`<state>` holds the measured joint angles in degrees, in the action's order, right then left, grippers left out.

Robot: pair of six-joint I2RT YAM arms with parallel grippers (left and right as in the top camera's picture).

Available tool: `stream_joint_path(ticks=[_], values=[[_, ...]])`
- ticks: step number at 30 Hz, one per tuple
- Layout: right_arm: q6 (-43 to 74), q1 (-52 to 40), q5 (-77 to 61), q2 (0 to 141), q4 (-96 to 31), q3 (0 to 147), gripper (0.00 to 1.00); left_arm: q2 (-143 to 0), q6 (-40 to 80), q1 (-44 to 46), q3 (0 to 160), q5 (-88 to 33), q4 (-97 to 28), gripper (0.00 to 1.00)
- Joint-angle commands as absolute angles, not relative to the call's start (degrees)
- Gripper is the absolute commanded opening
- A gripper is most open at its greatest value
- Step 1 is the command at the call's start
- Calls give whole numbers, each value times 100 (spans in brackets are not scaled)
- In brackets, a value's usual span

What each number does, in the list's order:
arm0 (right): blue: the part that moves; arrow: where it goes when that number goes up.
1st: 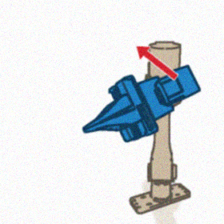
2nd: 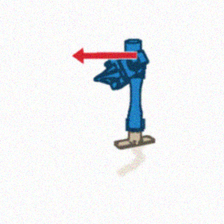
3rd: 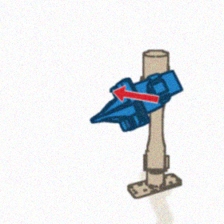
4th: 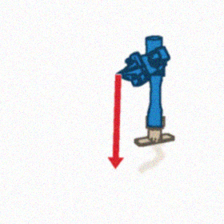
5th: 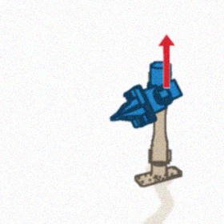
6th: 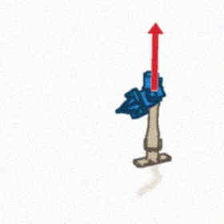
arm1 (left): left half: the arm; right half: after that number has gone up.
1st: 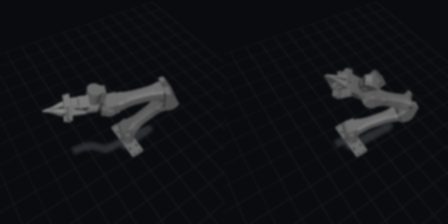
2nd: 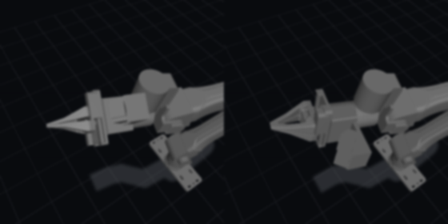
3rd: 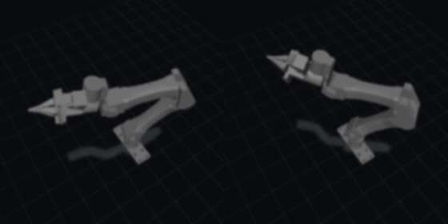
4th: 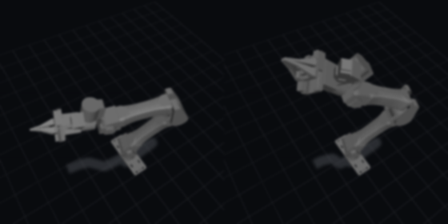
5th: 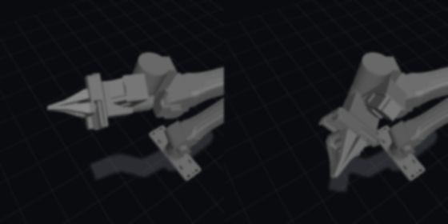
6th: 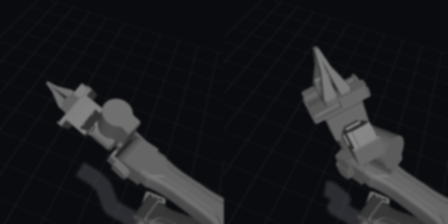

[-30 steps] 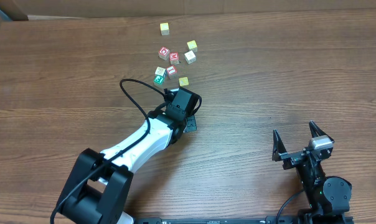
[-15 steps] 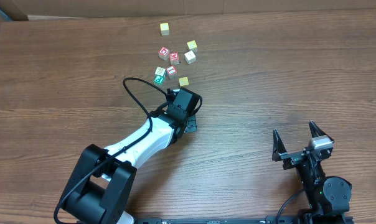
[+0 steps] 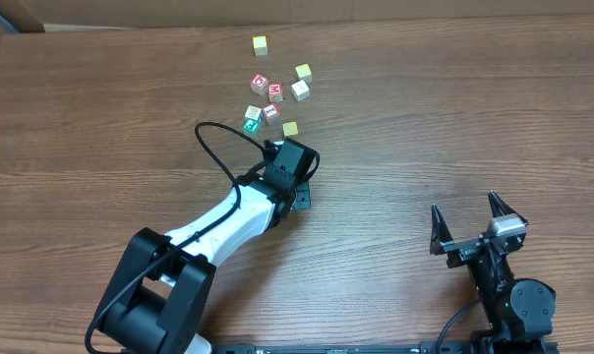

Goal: Flip 5 blocks
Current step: 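Carry the K block toward the table center and lower it, then open the left gripper, release the block, and retract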

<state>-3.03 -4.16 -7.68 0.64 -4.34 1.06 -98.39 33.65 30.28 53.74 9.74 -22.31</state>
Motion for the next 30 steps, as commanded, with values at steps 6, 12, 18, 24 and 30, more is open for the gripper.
stream_joint_path(ticks=[6,12,18,24,30], values=[[-325,-399,-779,27,-416,47,100,-9800,3166,2991,5623,1068,-2246,35],[-325,-399,-779,27,-414,47,100,-9813,3170,2993,5621,1068,-2471,31],[-325,-399,-781,27,-416,47,100,-9815,3131,2993,5607,1076,-2589,30],[-325,-399,-781,27,-414,47,100,-9813,2971,2993,5607,1070,-2506,33],[-325,-399,-781,27,-414,47,100,-9769,2971,2991,5642,1066,-2526,37]])
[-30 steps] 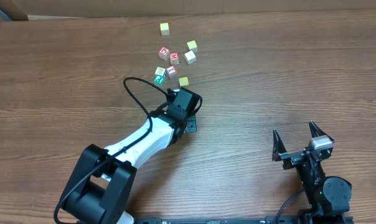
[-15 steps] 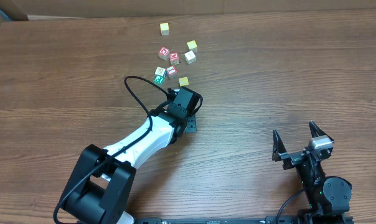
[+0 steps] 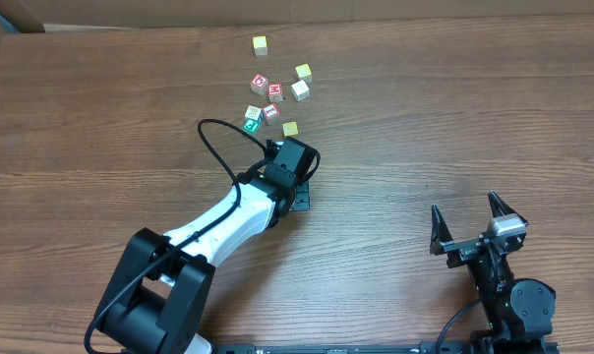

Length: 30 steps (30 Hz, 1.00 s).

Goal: Flip 5 blocks
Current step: 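Open the left gripper, release the block, and retract, then reach the left gripper to the cluster and grasp the yellow B block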

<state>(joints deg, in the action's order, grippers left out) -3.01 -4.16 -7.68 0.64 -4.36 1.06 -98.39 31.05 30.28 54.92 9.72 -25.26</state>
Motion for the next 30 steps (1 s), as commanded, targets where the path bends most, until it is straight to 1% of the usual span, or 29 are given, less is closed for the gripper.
stream_joint_path(ticks=[1,5,7,10,11,14,19,23,26,30], values=[[-325,-399,-781,27,-414,47,100,-9725,2963,2991,5693,1068,-2558,38],[-325,-399,-781,27,-414,47,100,-9496,2753,2958,6163,1046,-2808,46],[-325,-399,-781,27,-416,47,100,-9428,2364,2891,6598,908,-3096,47],[-325,-399,-779,27,-414,47,100,-9443,1597,2683,7520,423,-3905,47],[-325,-399,-779,27,-416,47,100,-9452,1470,2578,7856,346,-4230,49],[-325,-399,-781,27,-416,47,100,-9461,1262,2226,8737,325,-5046,50],[-325,-399,-781,27,-416,47,100,-9570,956,1393,9933,-40,-6016,46],[-325,-399,-779,27,-416,47,100,-9660,873,751,10173,-613,-6296,43],[-325,-399,-781,27,-414,47,100,-9854,766,530,10173,-836,-6455,40],[-325,-399,-779,27,-416,47,100,-10294,729,548,10173,-888,-6578,34]])
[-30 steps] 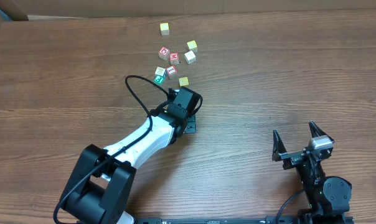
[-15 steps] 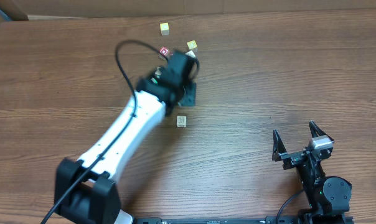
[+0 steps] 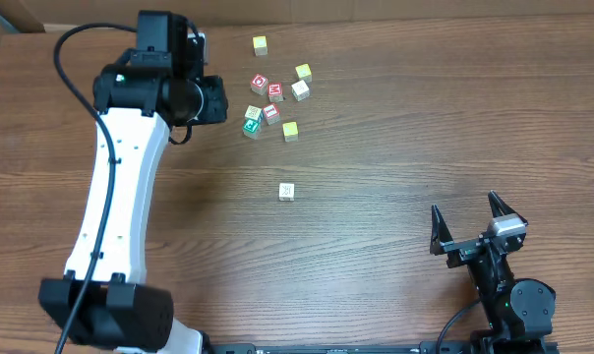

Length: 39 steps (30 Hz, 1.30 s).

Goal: Flip 5 blocks
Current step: 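Reach the left gripper to the cluster and grasp the yellow B block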

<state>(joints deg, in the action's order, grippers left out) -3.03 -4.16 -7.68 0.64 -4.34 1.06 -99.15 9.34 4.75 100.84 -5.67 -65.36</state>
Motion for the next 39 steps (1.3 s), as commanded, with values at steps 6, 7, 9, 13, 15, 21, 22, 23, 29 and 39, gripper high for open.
stream_joint_path(ticks=[6,7,9,13,15,21,22,23,29,39], values=[[-325,-399,-781,27,-414,47,100,-11126,1144,910,10173,-886,-6309,39],[-325,-399,-781,27,-416,47,100,-11246,1288,980,10173,-886,-6233,40],[-325,-399,-781,27,-414,47,100,-11491,1638,1129,10173,-886,-6066,41],[-325,-399,-781,27,-414,47,100,-11915,2027,1426,10173,-875,-5625,44],[-325,-399,-779,27,-416,47,100,-12095,2082,1573,10173,-784,-5349,45],[-325,-399,-781,27,-414,47,100,-12527,2091,1933,10173,-154,-4827,43],[-325,-399,-781,27,-416,47,100,-12575,2137,1968,10173,-21,-4792,43],[-325,-399,-781,27,-414,47,100,-12628,2213,1999,10173,150,-4770,42],[-325,-399,-781,27,-414,47,100,-12792,2670,2040,10173,578,-4735,42],[-325,-399,-779,27,-416,47,100,-13131,2751,2060,10173,484,-4405,38]])
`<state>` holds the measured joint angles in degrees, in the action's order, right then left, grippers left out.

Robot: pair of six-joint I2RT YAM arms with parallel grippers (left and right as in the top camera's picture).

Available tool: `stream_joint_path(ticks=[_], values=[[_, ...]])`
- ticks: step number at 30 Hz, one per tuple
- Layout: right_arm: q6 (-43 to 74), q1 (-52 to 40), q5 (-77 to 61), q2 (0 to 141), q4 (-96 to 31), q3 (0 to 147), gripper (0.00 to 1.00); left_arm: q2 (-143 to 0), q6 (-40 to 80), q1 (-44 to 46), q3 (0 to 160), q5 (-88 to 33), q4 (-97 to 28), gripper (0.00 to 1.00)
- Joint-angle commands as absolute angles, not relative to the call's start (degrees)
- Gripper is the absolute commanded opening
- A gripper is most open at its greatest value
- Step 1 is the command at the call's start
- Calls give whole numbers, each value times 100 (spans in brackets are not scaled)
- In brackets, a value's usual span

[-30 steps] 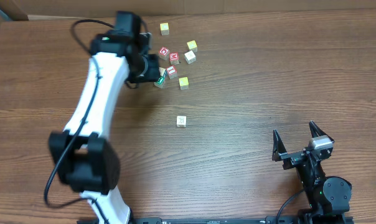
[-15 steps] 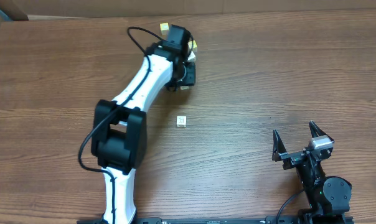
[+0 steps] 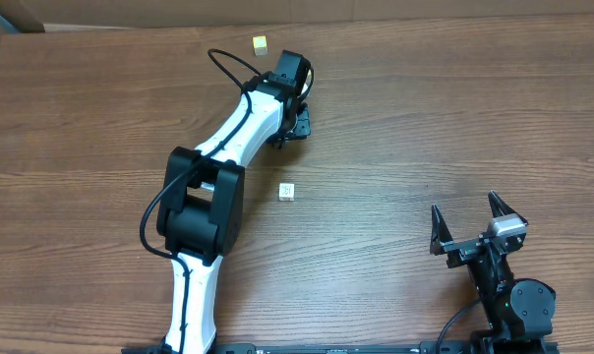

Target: Flip 5 blocks

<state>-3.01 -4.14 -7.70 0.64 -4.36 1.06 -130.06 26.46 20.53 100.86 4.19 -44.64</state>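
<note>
My left arm reaches across the table, and its gripper [image 3: 299, 122] is down over the cluster of small lettered blocks at the far middle, hiding nearly all of them. The overhead view does not show how its jaws stand. One yellow block [image 3: 261, 43] lies apart just beyond the arm. A single pale block [image 3: 287, 192] rests alone on the wood nearer the middle. My right gripper [image 3: 467, 222] stands open near the front right, holding nothing.
The brown wooden table [image 3: 454, 108] fills the view. The left arm's black cable [image 3: 228, 61] loops above the wrist. A cardboard wall [image 3: 179, 10] runs along the far edge.
My left arm was raised at the far left, beside the block cluster. Now its gripper is over the cluster and covers it. The lone pale block and the right arm have not moved.
At the two oldest moments my left gripper was low on the table below the cluster. Then the arm stood off to the far left and a pale block lay where the gripper had been. Now the gripper covers the cluster.
</note>
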Motion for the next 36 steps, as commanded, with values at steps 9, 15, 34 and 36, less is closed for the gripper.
stream_joint_path(ticks=[9,15,34,36], values=[[-325,-399,-779,27,-414,47,100,-13113,2696,2060,10184,482,-4235,32],[-325,-399,-779,27,-414,47,100,-13111,2565,2060,10392,486,-4377,34],[-325,-399,-781,27,-416,47,100,-13113,2526,2060,10479,486,-4657,26],[-325,-399,-779,27,-416,47,100,-13113,2528,2060,10479,486,-4657,25]])
